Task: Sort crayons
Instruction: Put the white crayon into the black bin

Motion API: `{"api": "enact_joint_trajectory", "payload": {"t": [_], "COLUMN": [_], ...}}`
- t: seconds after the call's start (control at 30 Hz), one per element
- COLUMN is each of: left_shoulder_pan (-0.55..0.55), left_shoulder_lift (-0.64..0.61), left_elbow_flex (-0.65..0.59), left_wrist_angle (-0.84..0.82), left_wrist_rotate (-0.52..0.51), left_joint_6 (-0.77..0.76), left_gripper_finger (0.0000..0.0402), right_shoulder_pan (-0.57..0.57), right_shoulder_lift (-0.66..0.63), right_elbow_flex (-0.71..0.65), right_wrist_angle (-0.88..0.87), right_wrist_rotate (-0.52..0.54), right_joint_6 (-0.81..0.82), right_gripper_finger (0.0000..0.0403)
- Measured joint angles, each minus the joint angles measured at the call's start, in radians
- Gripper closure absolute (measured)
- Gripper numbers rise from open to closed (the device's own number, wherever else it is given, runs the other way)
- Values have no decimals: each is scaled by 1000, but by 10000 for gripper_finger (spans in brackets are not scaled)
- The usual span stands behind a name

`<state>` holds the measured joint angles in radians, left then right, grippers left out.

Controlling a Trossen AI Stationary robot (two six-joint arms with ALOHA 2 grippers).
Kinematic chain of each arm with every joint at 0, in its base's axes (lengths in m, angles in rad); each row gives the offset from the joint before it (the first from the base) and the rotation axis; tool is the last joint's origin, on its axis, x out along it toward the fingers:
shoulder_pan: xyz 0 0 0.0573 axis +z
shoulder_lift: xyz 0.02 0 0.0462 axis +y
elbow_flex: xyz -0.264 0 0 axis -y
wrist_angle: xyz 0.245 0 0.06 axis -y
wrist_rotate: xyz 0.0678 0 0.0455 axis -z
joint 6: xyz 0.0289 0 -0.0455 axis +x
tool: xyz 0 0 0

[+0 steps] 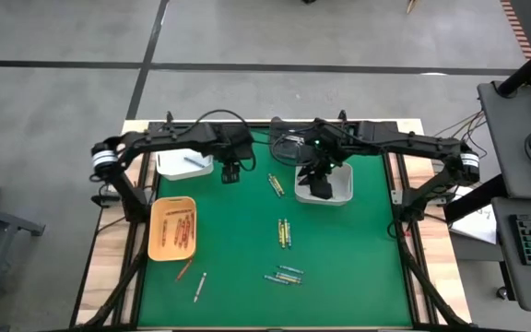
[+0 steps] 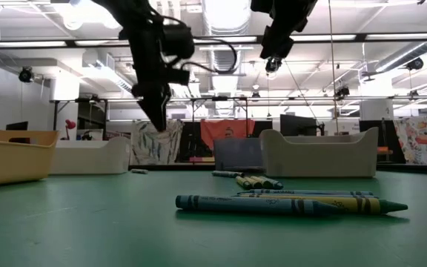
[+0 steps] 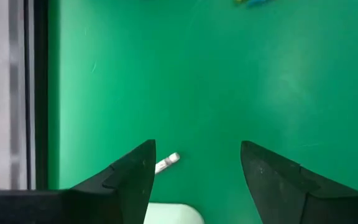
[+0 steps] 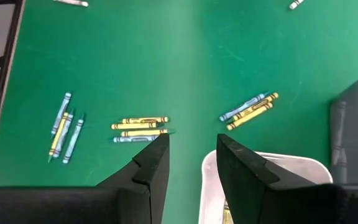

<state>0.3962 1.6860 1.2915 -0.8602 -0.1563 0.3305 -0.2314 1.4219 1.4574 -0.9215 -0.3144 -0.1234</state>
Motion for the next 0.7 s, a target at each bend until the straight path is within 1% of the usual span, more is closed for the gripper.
{"api": "enact_joint_trajectory", "payload": {"t": [0.1, 0.37, 0.57, 0.63, 0.7], "left_shoulder_pan": [0, 5, 9, 14, 24], "left_shoulder_lift": [36, 101, 107, 107, 107], "left_elbow_flex": [-3, -5, -30, -43, -66], "left_wrist_angle": [-1, -30, -33, -30, -31], "left_wrist_rotate": [-34, -44, -48, -73, -130], "left_joint_6": [1, -8, -14, -15, -6], "left_gripper_finger": [184, 184, 184, 184, 184], "right_shoulder_pan": [1, 0, 0, 0, 0], "right_shoulder_lift": [0, 0, 0, 0, 0], "right_elbow_flex": [0, 0, 0, 0, 0], "right_wrist_angle": [1, 21, 23, 23, 25], "right_wrist_rotate": [0, 0, -1, 0, 0], "right_joint_6": [1, 1, 8, 8, 13], "right_gripper_finger": [281, 282, 282, 284, 284]}}
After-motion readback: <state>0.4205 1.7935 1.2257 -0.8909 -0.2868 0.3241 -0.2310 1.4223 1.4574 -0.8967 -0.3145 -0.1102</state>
